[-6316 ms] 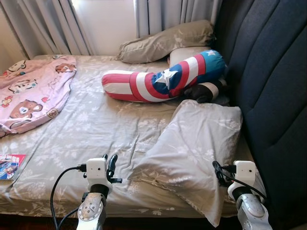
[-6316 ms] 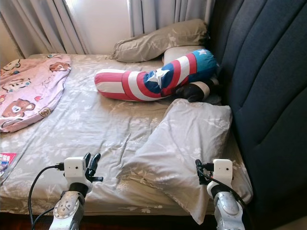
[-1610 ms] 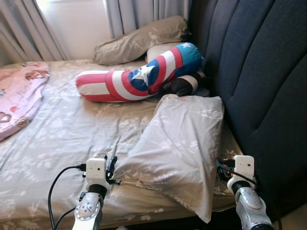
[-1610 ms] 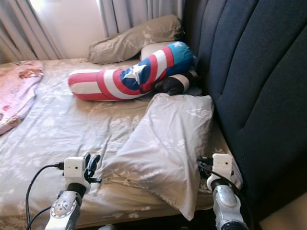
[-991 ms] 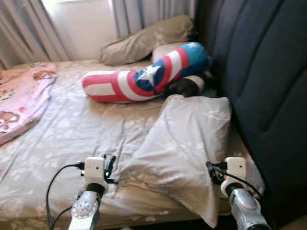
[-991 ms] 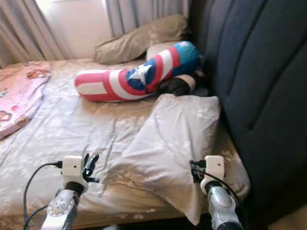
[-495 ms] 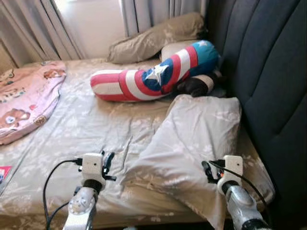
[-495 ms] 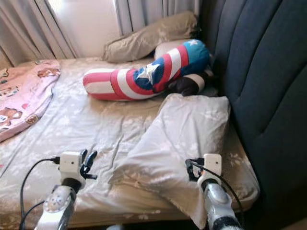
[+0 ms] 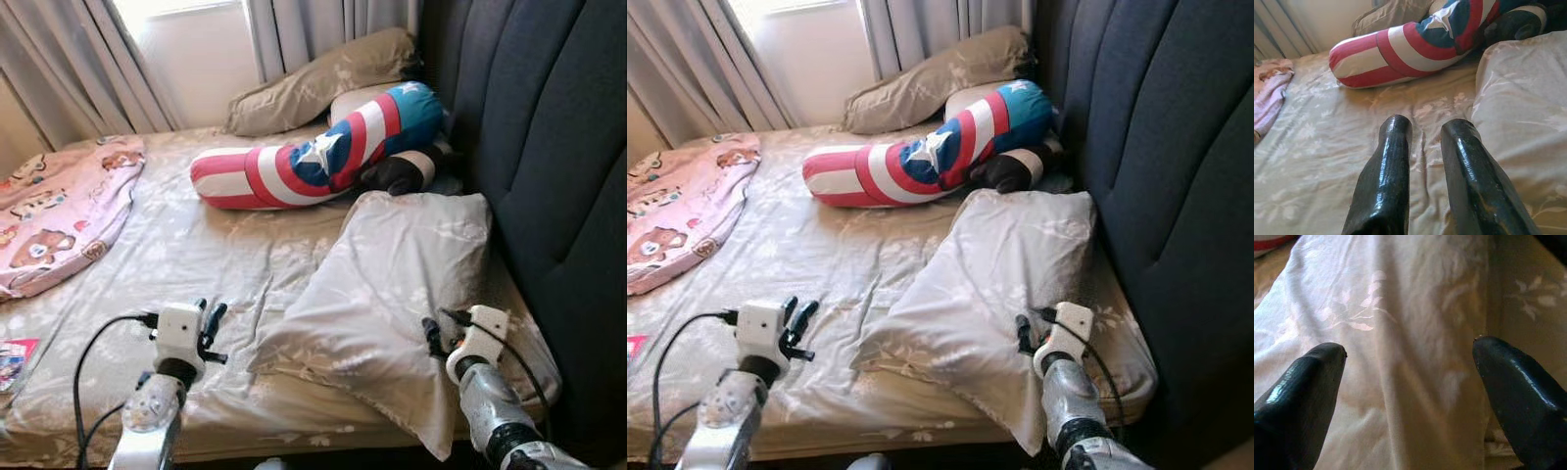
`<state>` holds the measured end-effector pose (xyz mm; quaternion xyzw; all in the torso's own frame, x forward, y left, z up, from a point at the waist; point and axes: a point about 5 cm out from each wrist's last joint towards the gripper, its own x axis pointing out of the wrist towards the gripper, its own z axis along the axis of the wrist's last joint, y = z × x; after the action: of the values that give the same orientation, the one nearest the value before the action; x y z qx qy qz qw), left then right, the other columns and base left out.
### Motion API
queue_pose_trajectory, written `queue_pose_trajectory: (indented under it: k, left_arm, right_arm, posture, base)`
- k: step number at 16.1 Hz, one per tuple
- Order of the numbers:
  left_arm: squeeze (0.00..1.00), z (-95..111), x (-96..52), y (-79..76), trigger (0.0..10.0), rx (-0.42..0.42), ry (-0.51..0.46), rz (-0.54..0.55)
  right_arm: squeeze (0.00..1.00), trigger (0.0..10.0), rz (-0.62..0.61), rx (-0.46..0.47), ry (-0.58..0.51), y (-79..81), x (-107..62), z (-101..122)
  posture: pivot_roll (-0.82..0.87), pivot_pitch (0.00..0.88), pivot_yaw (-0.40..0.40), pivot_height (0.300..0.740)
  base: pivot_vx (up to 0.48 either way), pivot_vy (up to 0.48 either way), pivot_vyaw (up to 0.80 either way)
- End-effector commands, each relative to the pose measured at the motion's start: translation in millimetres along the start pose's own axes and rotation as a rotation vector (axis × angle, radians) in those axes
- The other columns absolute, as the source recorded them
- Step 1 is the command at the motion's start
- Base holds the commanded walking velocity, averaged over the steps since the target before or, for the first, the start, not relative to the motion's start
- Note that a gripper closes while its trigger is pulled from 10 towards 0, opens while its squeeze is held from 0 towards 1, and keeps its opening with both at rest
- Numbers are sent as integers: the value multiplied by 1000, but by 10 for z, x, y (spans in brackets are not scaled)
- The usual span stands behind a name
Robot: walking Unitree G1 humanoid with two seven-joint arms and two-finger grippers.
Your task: Clean up the room
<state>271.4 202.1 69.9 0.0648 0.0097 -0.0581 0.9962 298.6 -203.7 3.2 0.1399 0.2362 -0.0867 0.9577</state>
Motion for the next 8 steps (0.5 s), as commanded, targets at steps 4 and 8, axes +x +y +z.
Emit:
queue_pose_trajectory:
  k: [4,8]
  left_arm:
    - [0,109,-57,64,10000,5,-14,8]
    - [0,237,-223,125,10000,19,-32,25]
  right_arm:
    - [227,10000,-32,17,70,-21,-4,-76]
    - [0,10000,-6,42,89,0,-17,-133]
  posture:
    - [121,0,123,658]
    - [174,0,124,658]
  base:
    - [0,0,0]
    - [0,0,0]
